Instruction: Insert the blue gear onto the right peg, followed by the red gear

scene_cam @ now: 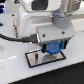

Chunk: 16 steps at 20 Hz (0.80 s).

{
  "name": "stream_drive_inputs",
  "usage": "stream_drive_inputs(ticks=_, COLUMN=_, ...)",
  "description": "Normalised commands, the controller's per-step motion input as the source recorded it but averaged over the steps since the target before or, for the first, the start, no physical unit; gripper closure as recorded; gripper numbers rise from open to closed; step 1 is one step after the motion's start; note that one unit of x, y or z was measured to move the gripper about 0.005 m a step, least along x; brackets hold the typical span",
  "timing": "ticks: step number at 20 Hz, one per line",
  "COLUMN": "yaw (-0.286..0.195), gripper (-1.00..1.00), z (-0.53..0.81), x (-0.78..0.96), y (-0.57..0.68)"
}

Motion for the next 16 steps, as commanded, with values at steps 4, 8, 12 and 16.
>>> stream_drive_inputs(ticks=4, yaw=0.000, gripper=1.00, z=-0.09, x=0.32, y=-0.02)
stream_drive_inputs(ticks=8, yaw=0.000, gripper=1.00, z=0.08, x=0.31, y=0.00)
stream_drive_inputs(ticks=12, yaw=0.000, gripper=1.00, z=-0.16, x=0.18, y=0.00)
stream_drive_inputs(ticks=16, yaw=0.000, gripper=1.00, z=-0.18, x=0.05, y=0.00)
